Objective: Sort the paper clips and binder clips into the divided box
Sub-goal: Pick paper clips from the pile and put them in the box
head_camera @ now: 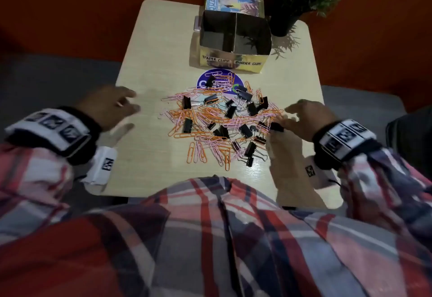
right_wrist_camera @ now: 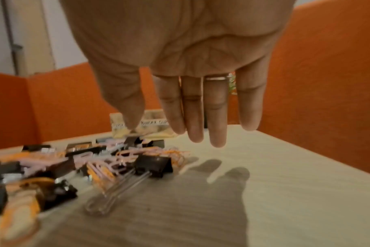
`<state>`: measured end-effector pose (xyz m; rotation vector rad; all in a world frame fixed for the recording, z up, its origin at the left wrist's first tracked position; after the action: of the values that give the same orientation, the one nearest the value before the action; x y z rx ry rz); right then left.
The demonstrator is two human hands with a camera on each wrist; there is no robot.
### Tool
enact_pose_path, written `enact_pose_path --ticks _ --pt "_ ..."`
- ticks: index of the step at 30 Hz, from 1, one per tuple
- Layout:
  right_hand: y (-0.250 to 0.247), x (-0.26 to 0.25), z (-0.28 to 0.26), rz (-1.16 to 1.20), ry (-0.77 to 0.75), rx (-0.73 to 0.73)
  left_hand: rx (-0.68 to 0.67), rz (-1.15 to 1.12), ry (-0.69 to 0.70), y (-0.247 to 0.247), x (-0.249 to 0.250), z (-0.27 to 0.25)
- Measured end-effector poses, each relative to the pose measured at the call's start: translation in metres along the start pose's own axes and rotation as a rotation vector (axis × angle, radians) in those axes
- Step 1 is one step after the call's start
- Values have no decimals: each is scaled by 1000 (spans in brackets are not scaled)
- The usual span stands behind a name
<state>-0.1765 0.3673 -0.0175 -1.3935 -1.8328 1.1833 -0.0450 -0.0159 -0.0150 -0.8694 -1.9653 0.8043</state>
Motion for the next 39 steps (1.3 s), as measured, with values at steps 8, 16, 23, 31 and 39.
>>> enact_pose_path --ticks 8,16,23,31,39 --pt "-6 -32 30 -341 18 -186 -202 369 33 47 55 12" --pt "-2 -50 34 -202 -32 -139 -158 352 92 55 76 28" --pt "2 -54 39 -233 -90 -110 -112 293 152 58 84 43" --pt "7 -49 45 -318 -117 -104 -132 264 176 59 82 53" --pt "-17 -24 40 103 -50 -84 -196 209 184 56 82 53"
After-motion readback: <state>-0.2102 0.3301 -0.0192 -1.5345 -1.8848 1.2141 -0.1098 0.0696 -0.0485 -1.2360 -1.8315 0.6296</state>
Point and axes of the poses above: each hand's wrist, its own z-axis towards the middle knuckle, its own y-axis out of the palm, x = y × z, the point moved 5 cm from there along z, towards the middle knuckle, and after that the axes turned 11 degrees about -x, right-handed, at the moved point
